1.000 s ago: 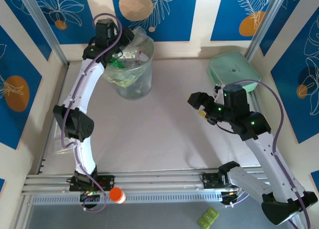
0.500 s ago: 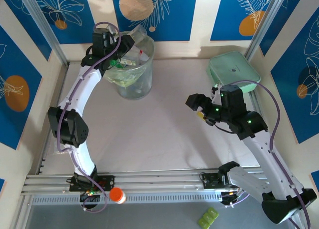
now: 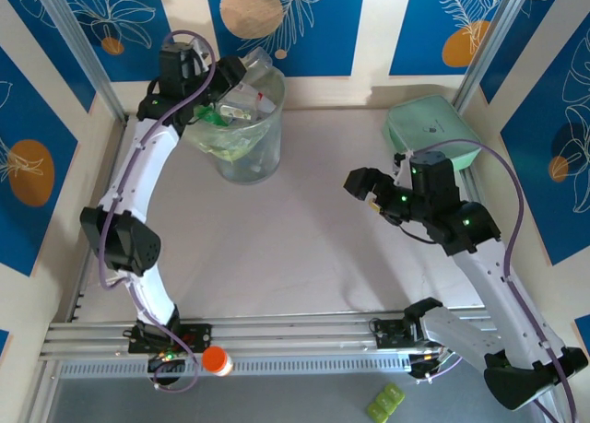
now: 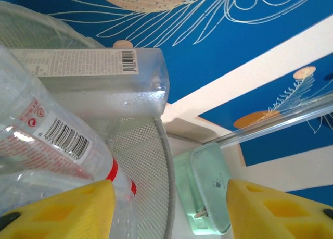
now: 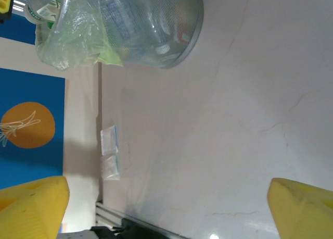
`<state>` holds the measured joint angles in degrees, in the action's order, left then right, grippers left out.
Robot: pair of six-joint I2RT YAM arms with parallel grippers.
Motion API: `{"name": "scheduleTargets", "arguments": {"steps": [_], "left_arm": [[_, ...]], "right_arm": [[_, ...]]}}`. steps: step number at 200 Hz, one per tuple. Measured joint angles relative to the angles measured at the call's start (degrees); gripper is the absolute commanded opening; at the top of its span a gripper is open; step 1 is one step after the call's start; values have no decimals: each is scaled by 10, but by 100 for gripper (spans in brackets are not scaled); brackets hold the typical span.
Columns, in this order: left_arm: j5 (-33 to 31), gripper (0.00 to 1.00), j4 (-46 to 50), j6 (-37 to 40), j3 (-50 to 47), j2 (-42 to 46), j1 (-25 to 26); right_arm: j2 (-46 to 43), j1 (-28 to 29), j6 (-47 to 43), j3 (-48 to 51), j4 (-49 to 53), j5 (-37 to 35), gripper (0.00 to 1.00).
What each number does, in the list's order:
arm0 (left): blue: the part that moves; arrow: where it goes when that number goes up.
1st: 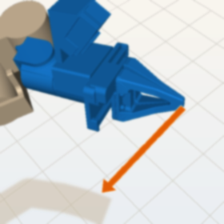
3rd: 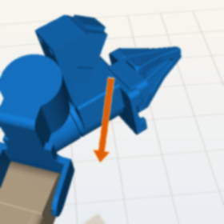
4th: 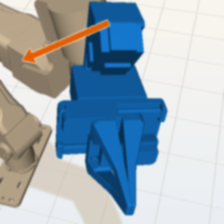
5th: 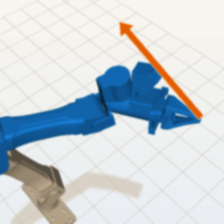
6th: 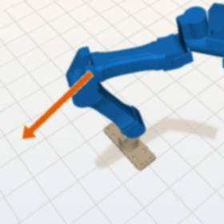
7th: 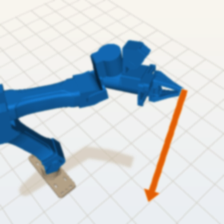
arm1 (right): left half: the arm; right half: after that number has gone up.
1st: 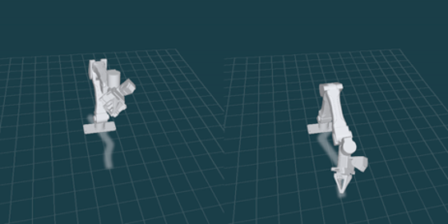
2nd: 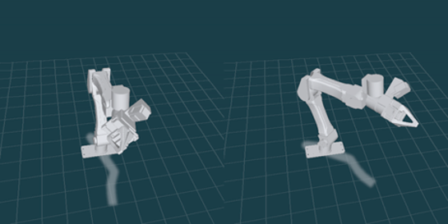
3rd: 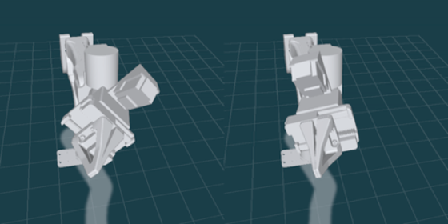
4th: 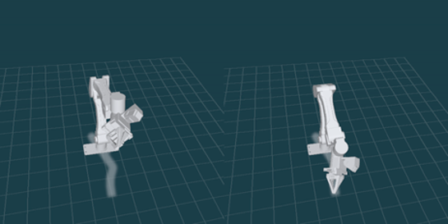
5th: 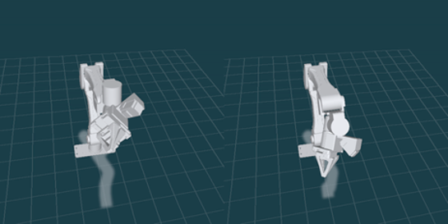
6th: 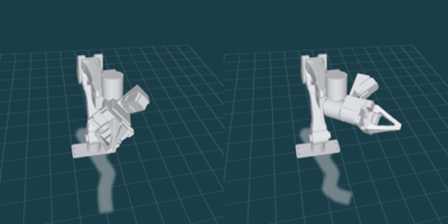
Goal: Put the plastic bottles in the bin
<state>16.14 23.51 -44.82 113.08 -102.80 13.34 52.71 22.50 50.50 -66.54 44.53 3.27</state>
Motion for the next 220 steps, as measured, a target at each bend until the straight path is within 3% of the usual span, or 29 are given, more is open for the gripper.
{"name": "scheduleTargets", "arguments": {"steps": [7, 15, 43, 70, 100, 126, 145, 176, 202, 220], "left_arm": [[-3, 80, 5, 17, -9, 16, 0], [-5, 100, 12, 37, -25, 39, 0], [-39, 99, 19, 118, -137, 168, 2], [-122, 99, -24, 187, -320, 335, 3], [-275, 99, -172, 250, -590, 533, 4], [-347, 99, -366, 348, -817, 641, 4], [-373, 99, -428, 398, -897, 638, 4], [-373, 99, -506, 450, -936, 570, 4], [-383, 99, -591, 484, -966, 457, 2], [-390, 99, -626, 488, -976, 373, -2]], "right_arm": [[-1, 2, -12, -4, 0, -6, 99], [-5, 5, -26, -7, -2, -15, 99], [-45, 22, -71, 9, -26, -106, 99], [-106, 17, -149, 91, -105, -214, 99], [-173, 3, -296, 237, -259, -195, 99], [-183, 1, -380, 325, -367, -162, 99], [-163, -7, -413, 370, -454, -152, 99], [-113, -37, -454, 422, -576, -135, 99], [-46, -61, -513, 423, -633, -145, 99], [-6, -115, -517, 438, -666, -148, 99]]}}
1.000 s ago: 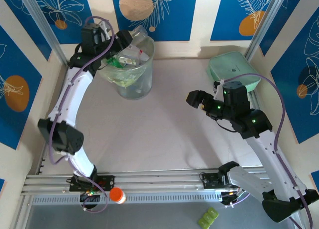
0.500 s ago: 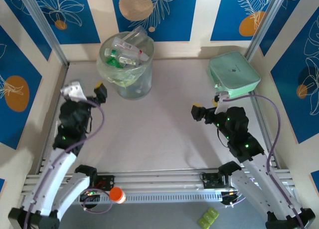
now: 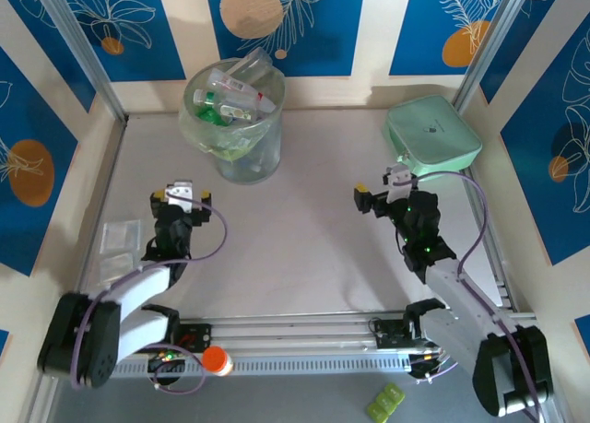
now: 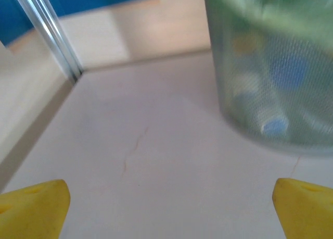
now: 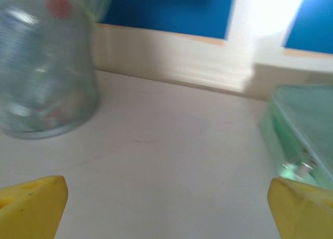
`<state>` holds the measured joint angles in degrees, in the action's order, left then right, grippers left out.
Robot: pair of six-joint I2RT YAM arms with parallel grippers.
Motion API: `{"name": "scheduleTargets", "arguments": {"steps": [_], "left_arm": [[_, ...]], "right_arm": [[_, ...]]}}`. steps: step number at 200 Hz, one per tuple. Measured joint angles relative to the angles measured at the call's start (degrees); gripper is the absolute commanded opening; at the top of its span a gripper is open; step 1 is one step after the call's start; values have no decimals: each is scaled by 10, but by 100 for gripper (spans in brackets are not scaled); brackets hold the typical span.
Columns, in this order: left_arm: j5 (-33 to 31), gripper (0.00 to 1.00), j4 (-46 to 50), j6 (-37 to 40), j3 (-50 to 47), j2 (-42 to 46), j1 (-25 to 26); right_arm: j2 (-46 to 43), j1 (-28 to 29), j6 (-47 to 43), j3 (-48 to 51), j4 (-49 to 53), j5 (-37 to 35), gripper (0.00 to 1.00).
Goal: Put the plastic bottles in the bin
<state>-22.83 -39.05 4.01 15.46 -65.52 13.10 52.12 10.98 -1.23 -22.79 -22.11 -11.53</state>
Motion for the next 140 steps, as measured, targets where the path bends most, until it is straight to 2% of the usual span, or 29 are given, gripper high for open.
{"name": "scheduleTargets", "arguments": {"steps": [24, 49, 63, 76, 103, 123, 140], "left_arm": [[-2, 100, -59, -4, -9, -90, -11], [-7, 99, -172, -10, -18, -180, -29], [18, 99, -184, -13, -19, -201, -47], [45, 99, -208, -10, -12, -223, -57], [85, 99, -194, -10, 19, -242, -61], [104, 99, -173, -11, 46, -242, -69], [111, 99, -170, -13, 53, -242, -73]], "right_arm": [[71, -83, 18, 37, -45, -1, 99], [159, -123, 32, 93, -134, 28, 99], [189, -144, 51, 94, -143, 58, 99], [222, -160, 76, 90, -193, 80, 99], [349, -167, 100, 90, -346, 112, 99], [359, -155, 102, 61, -289, 115, 99], [359, -118, 90, 10, -271, 82, 99]]}}
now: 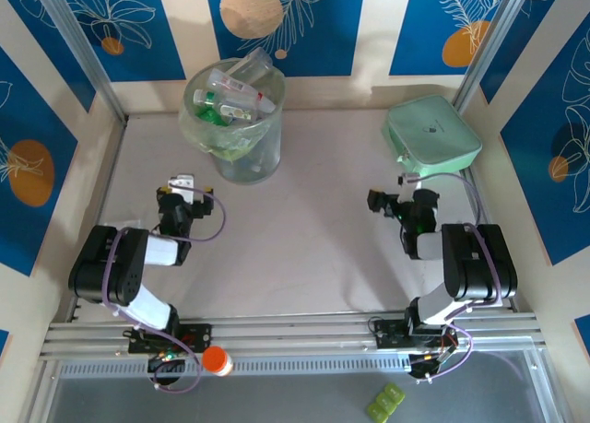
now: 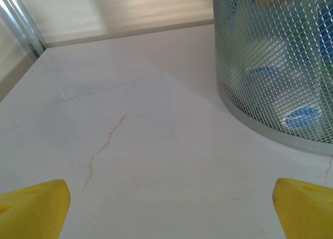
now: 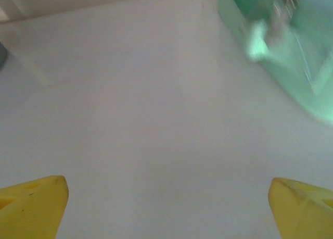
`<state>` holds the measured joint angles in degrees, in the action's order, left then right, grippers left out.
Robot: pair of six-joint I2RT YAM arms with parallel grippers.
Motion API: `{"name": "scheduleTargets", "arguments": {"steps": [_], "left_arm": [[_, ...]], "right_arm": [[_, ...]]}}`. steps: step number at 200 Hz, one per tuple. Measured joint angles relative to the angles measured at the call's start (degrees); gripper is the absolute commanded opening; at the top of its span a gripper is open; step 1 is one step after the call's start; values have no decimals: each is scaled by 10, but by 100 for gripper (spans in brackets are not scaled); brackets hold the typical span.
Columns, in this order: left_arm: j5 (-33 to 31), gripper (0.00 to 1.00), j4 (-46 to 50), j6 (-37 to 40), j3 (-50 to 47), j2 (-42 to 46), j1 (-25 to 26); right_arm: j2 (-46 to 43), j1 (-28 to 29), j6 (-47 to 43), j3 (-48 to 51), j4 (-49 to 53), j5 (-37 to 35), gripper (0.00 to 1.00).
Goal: Put the plastic bottles in the bin
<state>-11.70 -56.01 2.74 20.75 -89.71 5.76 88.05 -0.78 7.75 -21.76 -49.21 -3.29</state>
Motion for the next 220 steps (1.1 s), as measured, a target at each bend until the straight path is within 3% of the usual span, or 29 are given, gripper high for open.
{"name": "scheduleTargets", "arguments": {"steps": [44, 138, 220], "left_arm": [[10, 99, 12, -3, 0, 0, 0], [27, 99, 12, -7, 0, 0, -3], [83, 99, 30, -3, 2, 0, -10]], "right_arm": [[-2, 9, -7, -24, 18, -11, 99], [-2, -11, -18, -24, 31, 53, 99], [-2, -11, -18, -24, 35, 53, 99]]}}
